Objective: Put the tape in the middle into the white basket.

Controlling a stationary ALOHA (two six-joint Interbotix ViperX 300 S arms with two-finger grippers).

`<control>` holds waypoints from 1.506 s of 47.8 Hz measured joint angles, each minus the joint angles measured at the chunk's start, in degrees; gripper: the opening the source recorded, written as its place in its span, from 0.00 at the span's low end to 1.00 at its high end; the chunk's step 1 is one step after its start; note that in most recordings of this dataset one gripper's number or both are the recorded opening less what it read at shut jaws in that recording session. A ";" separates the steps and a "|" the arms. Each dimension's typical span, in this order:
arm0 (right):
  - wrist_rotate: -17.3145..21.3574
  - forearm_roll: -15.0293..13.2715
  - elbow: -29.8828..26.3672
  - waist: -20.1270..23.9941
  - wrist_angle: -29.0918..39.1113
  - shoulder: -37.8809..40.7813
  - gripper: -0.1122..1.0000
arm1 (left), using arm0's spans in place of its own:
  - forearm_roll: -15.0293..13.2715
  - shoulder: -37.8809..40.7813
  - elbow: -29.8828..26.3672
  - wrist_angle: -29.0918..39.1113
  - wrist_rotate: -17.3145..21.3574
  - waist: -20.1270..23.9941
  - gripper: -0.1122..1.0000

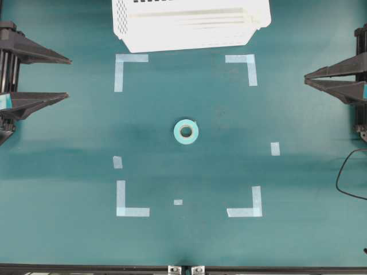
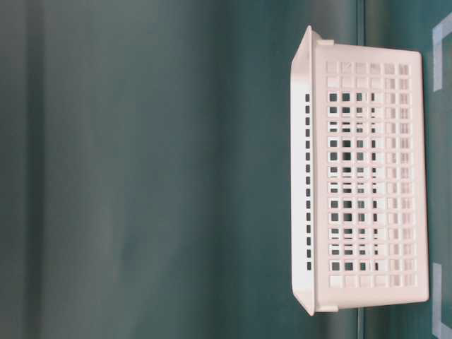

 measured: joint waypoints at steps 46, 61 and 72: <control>3.08 0.00 3.96 -0.35 -5.71 6.06 0.73 | -1.41 -8.53 9.14 4.57 -0.79 -4.04 0.00; 3.16 0.00 4.83 -0.62 -8.96 8.00 0.99 | -1.41 -9.05 10.63 7.21 -0.70 -4.13 0.08; 3.08 0.00 4.92 -0.53 -11.60 12.22 0.99 | -1.41 -12.57 13.97 7.21 -0.18 -4.04 0.51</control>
